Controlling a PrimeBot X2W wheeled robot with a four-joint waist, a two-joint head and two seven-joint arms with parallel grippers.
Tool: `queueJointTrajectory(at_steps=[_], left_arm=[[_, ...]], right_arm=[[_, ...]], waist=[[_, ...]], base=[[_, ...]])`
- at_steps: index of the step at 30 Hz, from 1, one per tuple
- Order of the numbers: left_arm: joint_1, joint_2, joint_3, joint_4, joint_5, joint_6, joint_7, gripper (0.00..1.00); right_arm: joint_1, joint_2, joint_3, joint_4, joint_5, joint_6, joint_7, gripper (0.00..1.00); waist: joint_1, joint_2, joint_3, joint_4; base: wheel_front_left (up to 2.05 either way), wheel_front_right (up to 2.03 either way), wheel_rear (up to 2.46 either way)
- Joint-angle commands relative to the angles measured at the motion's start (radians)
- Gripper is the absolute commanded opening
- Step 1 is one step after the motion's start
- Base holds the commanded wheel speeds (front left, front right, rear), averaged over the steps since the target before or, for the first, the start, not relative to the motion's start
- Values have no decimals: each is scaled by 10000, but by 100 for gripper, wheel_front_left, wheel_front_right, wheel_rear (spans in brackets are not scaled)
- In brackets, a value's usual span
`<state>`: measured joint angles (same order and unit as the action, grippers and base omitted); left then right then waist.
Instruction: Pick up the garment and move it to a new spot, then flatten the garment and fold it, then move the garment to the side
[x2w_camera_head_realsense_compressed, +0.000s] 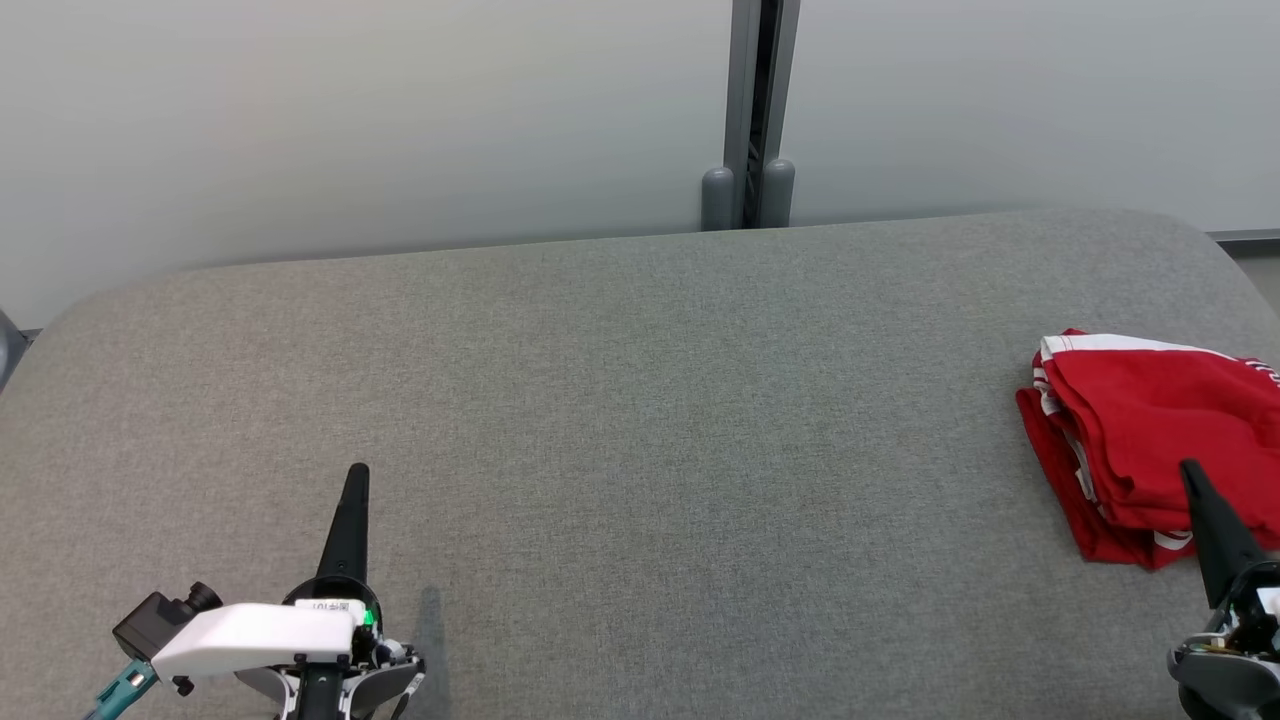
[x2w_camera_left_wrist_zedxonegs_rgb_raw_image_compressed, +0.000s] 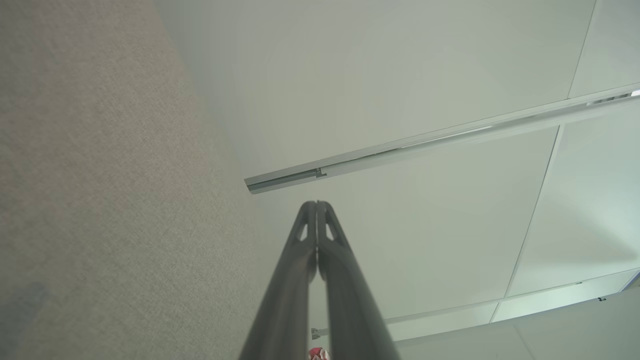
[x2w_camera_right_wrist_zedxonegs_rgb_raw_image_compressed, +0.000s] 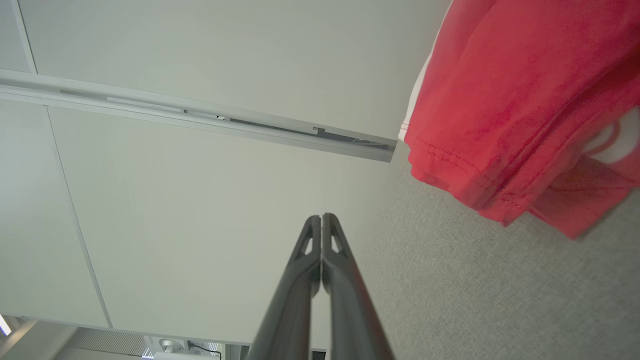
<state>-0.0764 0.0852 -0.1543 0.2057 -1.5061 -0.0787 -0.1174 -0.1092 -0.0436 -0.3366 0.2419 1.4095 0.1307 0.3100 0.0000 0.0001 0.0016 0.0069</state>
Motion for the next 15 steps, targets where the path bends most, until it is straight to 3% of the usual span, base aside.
queueJointTrajectory(at_steps=[1,15], left_arm=[[-239,21,72,6,-123,-106,25,0],[-367,-219,244,215,-919,-399,20,0]], right_arm=[[-142,-97,-37,13,167,1,103,0],[-342,-107,-219,353,1116,0,299,0]], waist=[[0,-1,1,-2],[0,-1,30,-42]], base=[[0,0,0],[0,0,0]])
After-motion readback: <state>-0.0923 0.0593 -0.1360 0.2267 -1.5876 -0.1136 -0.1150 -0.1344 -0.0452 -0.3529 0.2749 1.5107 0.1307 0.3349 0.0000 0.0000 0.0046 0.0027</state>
